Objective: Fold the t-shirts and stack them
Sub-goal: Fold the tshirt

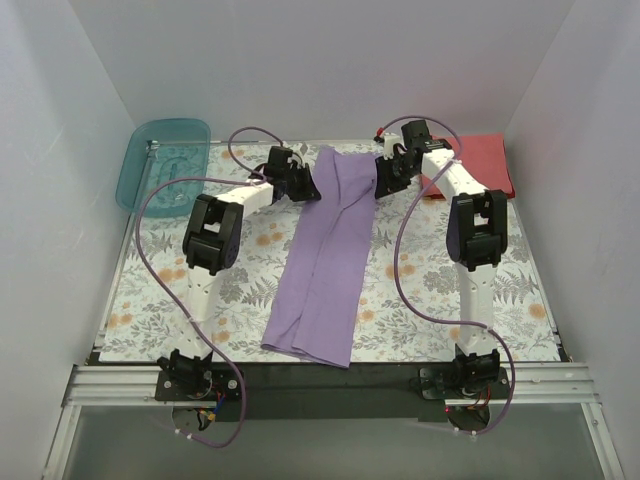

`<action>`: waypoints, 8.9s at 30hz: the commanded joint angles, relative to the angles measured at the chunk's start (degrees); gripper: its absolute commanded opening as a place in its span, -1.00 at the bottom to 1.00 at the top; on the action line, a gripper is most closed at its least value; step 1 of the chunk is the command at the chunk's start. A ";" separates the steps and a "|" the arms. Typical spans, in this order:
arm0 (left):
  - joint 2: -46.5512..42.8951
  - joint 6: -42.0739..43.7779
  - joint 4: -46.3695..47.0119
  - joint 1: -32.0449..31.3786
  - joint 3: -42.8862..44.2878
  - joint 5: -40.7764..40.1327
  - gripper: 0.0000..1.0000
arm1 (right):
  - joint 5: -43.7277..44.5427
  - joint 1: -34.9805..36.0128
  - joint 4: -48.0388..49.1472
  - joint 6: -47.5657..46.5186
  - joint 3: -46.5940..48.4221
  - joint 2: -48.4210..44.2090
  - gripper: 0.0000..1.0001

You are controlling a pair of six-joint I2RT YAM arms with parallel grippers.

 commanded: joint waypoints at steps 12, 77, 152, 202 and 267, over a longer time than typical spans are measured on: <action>-7.19 -4.52 -2.42 7.02 -8.11 -13.90 -1.00 | -1.57 0.89 0.72 -2.19 -0.97 -4.26 -0.46; -86.29 79.78 -22.82 -17.32 -83.07 13.28 -0.11 | 6.96 54.94 27.62 -33.48 -76.20 -52.25 0.07; -27.50 94.37 1.00 10.19 -32.36 20.04 -1.00 | 0.54 17.33 29.55 -63.54 -28.92 -17.01 -0.97; -48.16 74.86 -5.24 4.65 -56.79 22.16 -0.24 | -4.29 24.18 20.49 -42.89 -45.18 -26.51 -0.29; -76.98 77.50 -41.80 3.51 -43.62 26.11 -1.00 | -3.15 28.40 -6.83 -39.19 -41.85 -57.79 -0.97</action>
